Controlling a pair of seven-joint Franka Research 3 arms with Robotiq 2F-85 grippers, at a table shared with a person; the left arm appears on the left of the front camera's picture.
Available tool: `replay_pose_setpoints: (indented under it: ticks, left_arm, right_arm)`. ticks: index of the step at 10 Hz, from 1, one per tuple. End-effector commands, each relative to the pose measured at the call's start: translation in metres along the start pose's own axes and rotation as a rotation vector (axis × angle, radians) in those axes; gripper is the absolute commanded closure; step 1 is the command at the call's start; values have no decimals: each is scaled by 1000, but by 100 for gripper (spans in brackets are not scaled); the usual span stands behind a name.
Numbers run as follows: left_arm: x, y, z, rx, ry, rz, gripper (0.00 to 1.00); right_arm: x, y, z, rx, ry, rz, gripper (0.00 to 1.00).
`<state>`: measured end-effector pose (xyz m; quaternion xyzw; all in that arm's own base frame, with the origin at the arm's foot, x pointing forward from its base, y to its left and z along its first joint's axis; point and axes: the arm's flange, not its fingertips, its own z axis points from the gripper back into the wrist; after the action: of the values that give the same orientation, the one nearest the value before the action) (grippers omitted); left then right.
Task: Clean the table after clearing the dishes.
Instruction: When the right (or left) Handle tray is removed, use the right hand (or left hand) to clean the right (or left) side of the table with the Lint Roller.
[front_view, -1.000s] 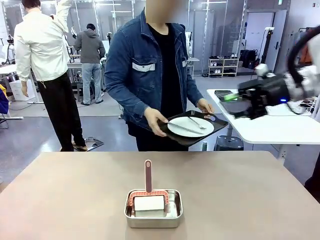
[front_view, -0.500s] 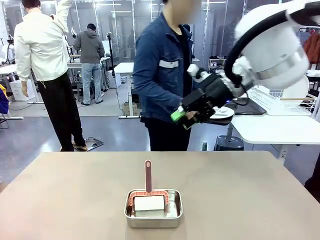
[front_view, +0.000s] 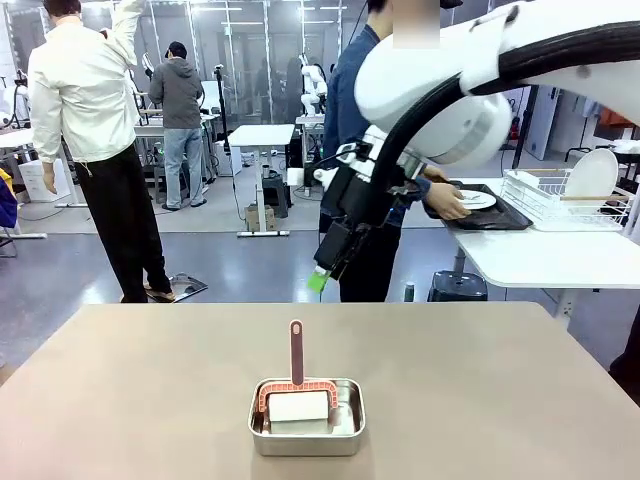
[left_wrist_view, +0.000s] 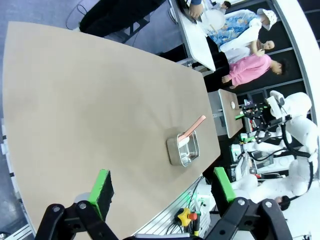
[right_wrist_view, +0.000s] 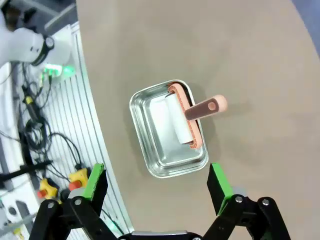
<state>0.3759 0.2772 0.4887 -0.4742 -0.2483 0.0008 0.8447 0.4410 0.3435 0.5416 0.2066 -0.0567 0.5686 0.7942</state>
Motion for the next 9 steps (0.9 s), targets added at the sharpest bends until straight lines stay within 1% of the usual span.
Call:
replay_pose_setpoints:
  ticks: [1,2,3,4,5,6,9]
  left_arm:
    - [-2,-5,3,2,10,12,0]
    - [-2,-5,3,2,10,12,0]
    - [-2,-5,3,2,10,12,0]
    - [-2,-5,3,2,10,12,0]
    - [-2,-5,3,2,10,12,0]
    - [-2,-5,3,2,10,12,0]
    - [-2,-5,3,2,10,12,0]
  right_arm:
    - [22,-1,-19,2,139,144,0]
    - [30,0,-31,-42,207,204,0]
    - [37,1,-38,-59,245,264,0]
    - [46,2,-44,-95,266,315,0]
    - [52,3,-48,-105,258,336,0]
    - [34,6,-49,-53,248,238,0]
    - [34,6,-49,-53,248,238,0]
